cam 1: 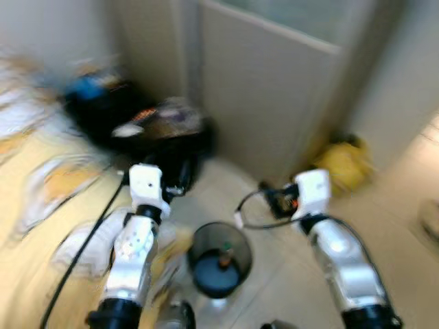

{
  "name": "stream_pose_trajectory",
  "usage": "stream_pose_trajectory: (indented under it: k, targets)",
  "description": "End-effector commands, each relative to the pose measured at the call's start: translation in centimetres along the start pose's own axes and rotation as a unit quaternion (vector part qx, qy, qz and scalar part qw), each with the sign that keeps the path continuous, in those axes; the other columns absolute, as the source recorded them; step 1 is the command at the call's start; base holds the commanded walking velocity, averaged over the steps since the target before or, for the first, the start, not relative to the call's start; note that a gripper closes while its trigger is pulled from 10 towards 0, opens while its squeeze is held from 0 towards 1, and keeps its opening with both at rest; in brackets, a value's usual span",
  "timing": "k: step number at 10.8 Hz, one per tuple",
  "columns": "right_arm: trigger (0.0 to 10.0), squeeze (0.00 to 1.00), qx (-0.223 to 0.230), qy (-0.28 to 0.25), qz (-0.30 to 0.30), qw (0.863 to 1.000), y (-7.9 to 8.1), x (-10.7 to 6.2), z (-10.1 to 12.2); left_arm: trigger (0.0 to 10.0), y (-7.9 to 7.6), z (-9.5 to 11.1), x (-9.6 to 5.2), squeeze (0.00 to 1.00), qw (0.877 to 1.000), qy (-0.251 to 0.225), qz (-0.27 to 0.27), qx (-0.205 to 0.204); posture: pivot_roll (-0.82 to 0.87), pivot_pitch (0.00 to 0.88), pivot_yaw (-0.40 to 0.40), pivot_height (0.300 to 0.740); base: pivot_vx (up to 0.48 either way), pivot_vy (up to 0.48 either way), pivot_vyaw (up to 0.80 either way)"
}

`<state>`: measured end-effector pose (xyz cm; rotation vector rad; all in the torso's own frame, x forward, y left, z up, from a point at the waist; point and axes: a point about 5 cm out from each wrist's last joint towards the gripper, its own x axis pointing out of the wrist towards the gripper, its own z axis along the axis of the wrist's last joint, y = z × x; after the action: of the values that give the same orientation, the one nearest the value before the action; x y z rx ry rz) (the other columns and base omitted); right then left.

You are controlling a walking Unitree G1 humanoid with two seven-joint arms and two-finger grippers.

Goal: Clean up the room

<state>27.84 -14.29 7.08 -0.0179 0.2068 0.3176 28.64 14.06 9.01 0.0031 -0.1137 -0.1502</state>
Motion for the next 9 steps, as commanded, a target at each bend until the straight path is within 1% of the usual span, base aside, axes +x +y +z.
stream_pose_trajectory:
  k: [1, 3, 4, 5, 6, 7, 8, 9]
  targets:
    - [10.0, 0.00, -0.003, -0.013, 0.007, 1.000, 0.1, 0.3, 0.4, 10.0, -0.4, -0.2, -0.4, 0.00, 1.000, 0.013, -0.005, -0.003, 0.04, 0.000, -0.031, 0.740, 0.000, 0.000, 0.63]
    - [10.0, 0.00, -0.006, -0.012, 0.016, 1.000, 0.3, 0.3, -0.1, 10.0, -0.8, -0.3, -0.6, 0.00, 0.999, 0.032, -0.019, 0.003, 0.02, 0.000, -0.021, 0.740, 0.000, 0.000, 0.63]
    - [10.0, 0.00, 0.005, -0.009, 0.013, 1.000, 0.2, 0.2, -0.6, 10.0, -0.2, -1.2, -0.9, 0.00, 0.999, 0.050, -0.007, 0.013, 0.01, 0.000, -0.008, 0.740, 0.000, 0.000, 0.63]
    - [10.0, 0.00, 0.025, -0.004, 0.007, 1.000, 0.0, 0.0, -1.1, 10.0, 0.9, -2.1, -1.3, 0.00, 0.997, 0.072, 0.019, 0.016, 0.01, 0.000, 0.000, 0.740, 0.000, 0.000, 0.63]
    - [10.0, 0.00, 0.067, 0.006, -0.015, 0.998, -0.6, -0.3, -2.2, 10.0, 2.7, -3.7, -2.9, 0.00, 0.989, 0.125, 0.065, 0.041, 0.02, 0.000, 0.013, 0.740, 0.000, 0.000, 0.62]
    - [10.0, 0.00, 0.077, 0.010, -0.025, 0.997, -1.1, -0.4, -2.7, 10.0, 3.3, -4.1, -3.7, 0.00, 0.984, 0.147, 0.089, 0.058, 0.03, 0.000, 0.021, 0.740, 0.000, 0.458, 0.61]
    - [10.0, 0.00, 0.075, 0.011, -0.026, 0.997, -1.3, -0.1, -2.8, 10.0, 2.7, -4.1, -3.5, 0.00, 0.983, 0.151, 0.079, 0.066, 0.05, 0.000, 0.016, 0.740, -0.330, 0.352, 0.59]
    - [10.0, 0.00, 0.071, 0.009, -0.020, 0.997, -1.2, 0.3, -2.7, 10.0, 2.8, -4.2, -3.1, 0.00, 0.976, 0.187, 0.085, 0.066, 0.06, 0.000, 0.014, 0.740, 0.000, 0.000, 0.59]
